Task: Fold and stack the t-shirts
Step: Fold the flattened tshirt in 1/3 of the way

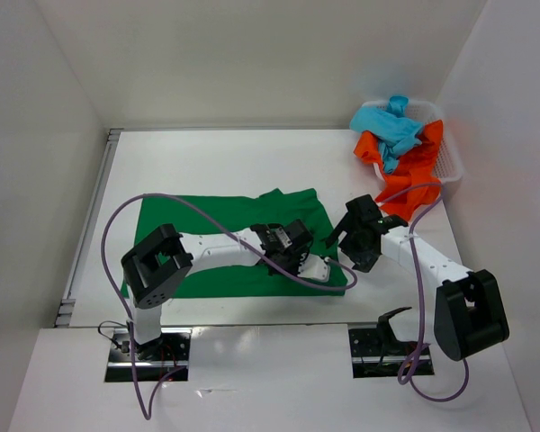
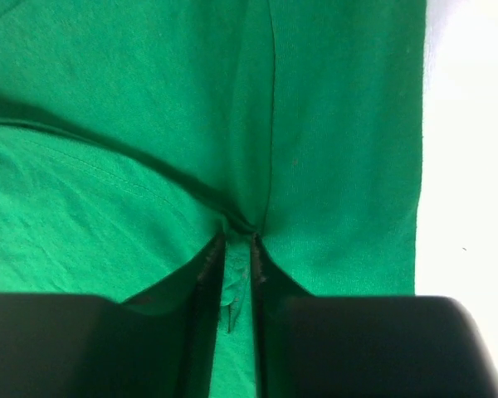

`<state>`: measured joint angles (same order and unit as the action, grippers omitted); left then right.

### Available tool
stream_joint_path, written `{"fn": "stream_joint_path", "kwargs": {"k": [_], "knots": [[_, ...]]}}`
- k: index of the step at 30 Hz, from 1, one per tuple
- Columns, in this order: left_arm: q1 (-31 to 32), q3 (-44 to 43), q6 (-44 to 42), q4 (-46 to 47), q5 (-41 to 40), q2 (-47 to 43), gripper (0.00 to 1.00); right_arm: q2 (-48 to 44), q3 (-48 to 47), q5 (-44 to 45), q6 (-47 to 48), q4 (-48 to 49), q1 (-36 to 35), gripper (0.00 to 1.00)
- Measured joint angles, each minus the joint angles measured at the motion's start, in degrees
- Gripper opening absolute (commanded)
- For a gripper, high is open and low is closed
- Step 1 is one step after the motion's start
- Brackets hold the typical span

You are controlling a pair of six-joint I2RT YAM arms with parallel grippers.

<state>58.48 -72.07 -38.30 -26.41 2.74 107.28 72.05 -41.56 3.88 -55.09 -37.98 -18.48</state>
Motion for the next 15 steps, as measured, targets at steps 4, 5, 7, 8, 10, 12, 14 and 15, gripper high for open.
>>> {"fn": "stream_joint_path", "kwargs": {"k": [4,5,7,8,10,12,14,15], "knots": [[0.0,0.24,0.04,0.15,-0.59,0.02,0.08,0.0,0.0,0.0,0.0,0.22,0.0,0.97],[0.0,0.35,0.02,0.35,-0.68,0.02,0.03,0.0,0.0,-0.02,0.0,0.33,0.0,0.97],[0.0,0.5,0.85,0.66,-1.03,0.11,0.0,0.0,0.0,-0.11,0.0,0.39,0.0,0.97],[-0.07,0.57,1.14,0.81,-1.09,0.22,0.0,0.0,0.0,-0.15,0.0,0.42,0.0,0.97],[-0.48,0.66,1.73,0.87,-1.22,0.24,0.0,0.0,0.0,-0.24,0.0,0.48,0.0,0.97],[-1.2,0.66,2.89,0.98,-1.25,0.24,0.0,0.0,0.04,-0.22,0.02,0.63,0.0,0.97],[-2.56,0.61,4.28,0.9,-1.22,0.24,0.0,0.0,0.17,-0.22,0.0,0.85,0.0,0.97],[-3.78,0.59,5.46,0.92,-1.18,0.22,0.0,-0.02,0.33,-0.22,0.0,0.94,0.0,0.97]]}}
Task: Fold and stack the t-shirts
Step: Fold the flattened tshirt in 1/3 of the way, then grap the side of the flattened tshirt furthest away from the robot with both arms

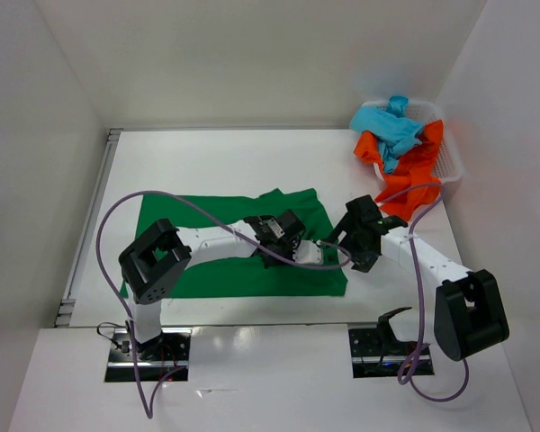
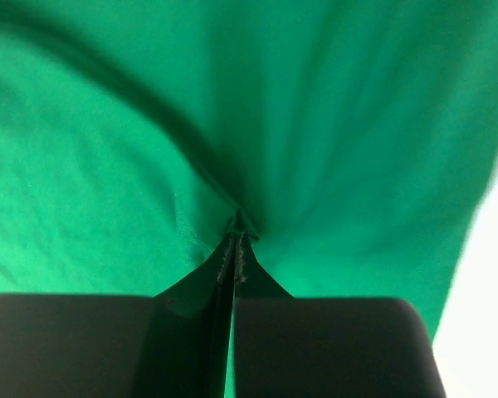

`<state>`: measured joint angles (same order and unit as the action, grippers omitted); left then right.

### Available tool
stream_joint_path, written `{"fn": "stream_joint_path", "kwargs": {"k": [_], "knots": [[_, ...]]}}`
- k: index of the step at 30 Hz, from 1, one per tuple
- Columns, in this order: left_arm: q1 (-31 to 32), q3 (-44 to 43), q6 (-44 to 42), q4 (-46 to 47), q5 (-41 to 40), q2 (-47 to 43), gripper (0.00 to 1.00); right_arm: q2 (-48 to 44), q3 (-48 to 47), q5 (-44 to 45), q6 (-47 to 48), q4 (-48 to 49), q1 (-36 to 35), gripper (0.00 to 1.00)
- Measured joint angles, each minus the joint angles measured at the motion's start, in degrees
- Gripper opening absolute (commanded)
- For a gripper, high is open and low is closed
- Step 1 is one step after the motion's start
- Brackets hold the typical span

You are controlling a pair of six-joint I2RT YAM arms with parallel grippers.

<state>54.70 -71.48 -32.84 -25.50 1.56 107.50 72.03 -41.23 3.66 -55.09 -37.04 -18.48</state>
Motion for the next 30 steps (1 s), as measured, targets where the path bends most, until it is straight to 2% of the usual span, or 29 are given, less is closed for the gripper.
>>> {"fn": "stream_joint_path", "kwargs": {"k": [10,15,19,21,25,28,30], "knots": [[-6.05,0.0,6.1,0.04,0.59,0.0,0.0,0.0,0.39,0.02,0.0,0.04,0.0,0.97],[-9.16,-0.02,9.07,0.07,1.92,-0.02,0.09,0.0,0.39,0.02,0.04,0.07,0.0,0.97],[-12.2,-0.02,11.04,0.15,2.19,-0.04,0.24,0.0,0.39,0.02,0.04,0.07,0.0,0.97],[-13.77,-0.02,12.13,0.2,2.27,-0.26,0.41,0.0,0.39,0.0,0.04,0.07,0.0,0.97],[-16.94,-0.57,13.97,0.04,3.08,-0.63,0.59,0.0,0.35,0.0,0.44,0.09,0.0,0.97],[-19.32,-2.03,15.45,-0.72,4.59,-0.68,0.71,0.11,-0.7,0.24,1.14,0.0,-0.63,0.97],[-21.46,-3.78,16.46,-1.88,6.95,-1.18,0.72,1.09,-3.54,0.96,1.88,-0.28,-2.56,0.97]]}}
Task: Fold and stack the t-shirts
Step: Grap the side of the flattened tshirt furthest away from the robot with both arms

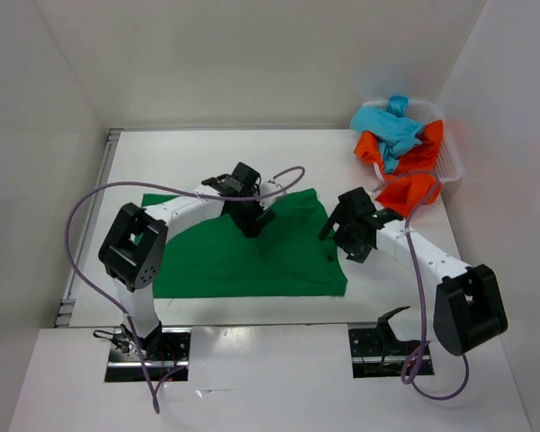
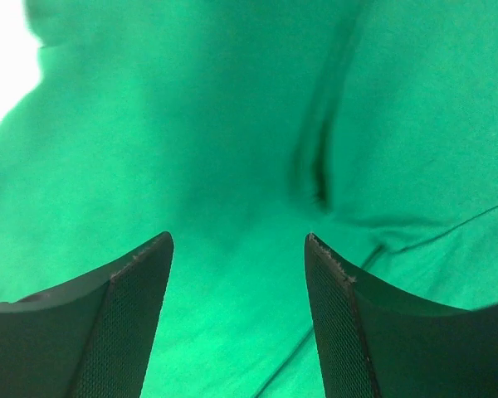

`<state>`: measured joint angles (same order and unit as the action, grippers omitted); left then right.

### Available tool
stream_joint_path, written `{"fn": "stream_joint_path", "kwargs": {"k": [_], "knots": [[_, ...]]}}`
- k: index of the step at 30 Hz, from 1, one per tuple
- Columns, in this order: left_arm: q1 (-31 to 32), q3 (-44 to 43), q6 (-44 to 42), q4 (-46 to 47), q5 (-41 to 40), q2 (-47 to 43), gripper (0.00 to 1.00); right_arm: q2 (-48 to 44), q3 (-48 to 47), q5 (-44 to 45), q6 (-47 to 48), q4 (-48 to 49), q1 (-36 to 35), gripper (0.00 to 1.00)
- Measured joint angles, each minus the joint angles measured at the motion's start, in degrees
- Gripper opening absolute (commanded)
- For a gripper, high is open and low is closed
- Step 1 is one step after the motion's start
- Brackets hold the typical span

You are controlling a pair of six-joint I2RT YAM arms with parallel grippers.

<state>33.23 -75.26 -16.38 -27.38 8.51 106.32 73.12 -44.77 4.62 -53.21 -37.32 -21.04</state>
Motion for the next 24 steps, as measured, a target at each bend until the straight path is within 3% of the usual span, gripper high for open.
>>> {"fn": "stream_joint_path", "kwargs": {"k": [4,10,12,20,24], "knots": [[-8.22,-1.7,1.6,-2.19,5.05,-4.24,0.77,8.28,-11.15,1.6,1.97,1.29,-3.67,0.97],[-31.76,-1.84,1.84,-2.12,5.88,-11.65,0.82,25.11,-24.04,4.0,4.48,4.39,-3.48,1.0],[-36.92,-0.85,1.81,-1.53,5.66,-12.13,0.84,30.16,-27.5,4.42,5.35,4.72,-2.99,1.0],[-50.27,1.64,4.5,1.18,8.0,-6.25,0.84,38.45,-36.41,6.88,7.69,5.07,1.86,1.0],[-52.3,1.2,5.95,2.23,7.85,-0.31,0.84,40.57,-40.24,6.51,8.92,5.84,4.44,0.99]]}}
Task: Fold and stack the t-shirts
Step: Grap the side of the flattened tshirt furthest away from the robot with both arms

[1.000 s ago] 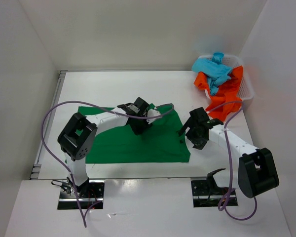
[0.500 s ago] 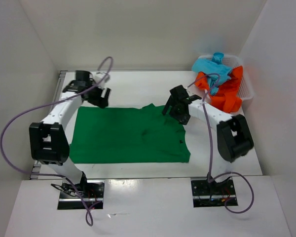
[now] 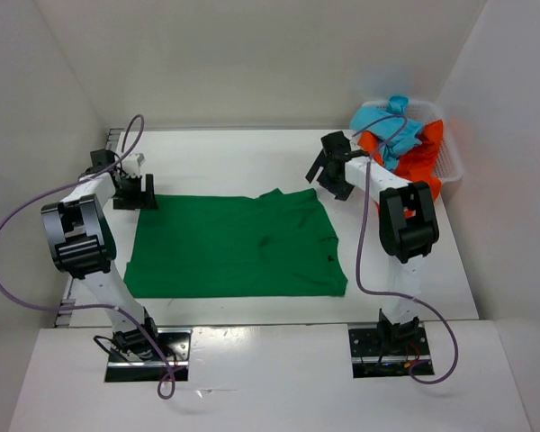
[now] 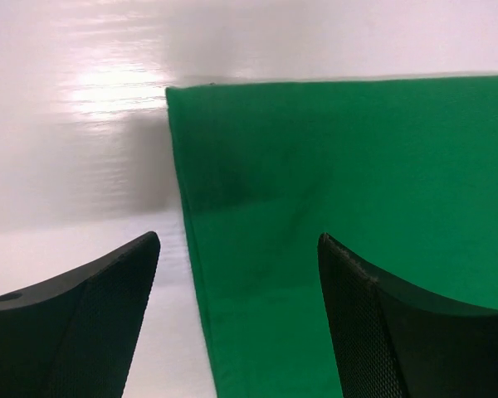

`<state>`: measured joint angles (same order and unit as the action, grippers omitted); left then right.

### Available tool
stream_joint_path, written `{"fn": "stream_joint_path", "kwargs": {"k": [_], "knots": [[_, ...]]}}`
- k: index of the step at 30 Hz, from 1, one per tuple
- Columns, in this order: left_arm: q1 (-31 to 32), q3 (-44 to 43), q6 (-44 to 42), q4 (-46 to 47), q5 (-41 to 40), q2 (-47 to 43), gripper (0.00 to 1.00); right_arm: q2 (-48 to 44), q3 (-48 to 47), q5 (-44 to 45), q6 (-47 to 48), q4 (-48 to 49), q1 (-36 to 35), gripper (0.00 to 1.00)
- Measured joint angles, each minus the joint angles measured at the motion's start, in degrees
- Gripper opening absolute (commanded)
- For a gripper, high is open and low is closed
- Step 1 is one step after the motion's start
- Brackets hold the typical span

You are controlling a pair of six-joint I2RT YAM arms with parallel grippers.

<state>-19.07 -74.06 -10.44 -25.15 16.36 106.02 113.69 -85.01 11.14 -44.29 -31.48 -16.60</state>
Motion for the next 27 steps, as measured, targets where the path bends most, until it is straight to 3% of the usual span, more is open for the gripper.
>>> {"fn": "stream_joint_path", "kwargs": {"k": [9,15,21,22,24,27], "knots": [[-0.22,-3.37,1.86,1.62,-0.96,6.16,0.86,8.31,-5.42,-7.13,2.58,4.31,0.61,0.87],[-1.51,-4.83,1.92,2.91,-1.07,8.15,0.86,9.79,-6.95,-11.37,3.78,5.35,0.63,0.66],[-1.11,-6.71,1.68,2.67,-0.72,9.7,0.86,11.47,-8.55,-15.06,4.98,5.31,0.61,0.25],[-0.83,-7.19,1.64,2.62,-0.85,10.1,0.8,12.2,-9.01,-15.63,5.25,5.31,0.61,0.12],[-0.02,-8.39,1.66,2.71,-0.92,11.08,0.67,12.79,-9.33,-16.59,5.31,5.35,0.61,0.0],[1.09,-10.14,2.01,3.32,-0.74,12.66,0.46,13.07,-9.49,-17.46,5.73,5.31,0.61,0.0]]}}
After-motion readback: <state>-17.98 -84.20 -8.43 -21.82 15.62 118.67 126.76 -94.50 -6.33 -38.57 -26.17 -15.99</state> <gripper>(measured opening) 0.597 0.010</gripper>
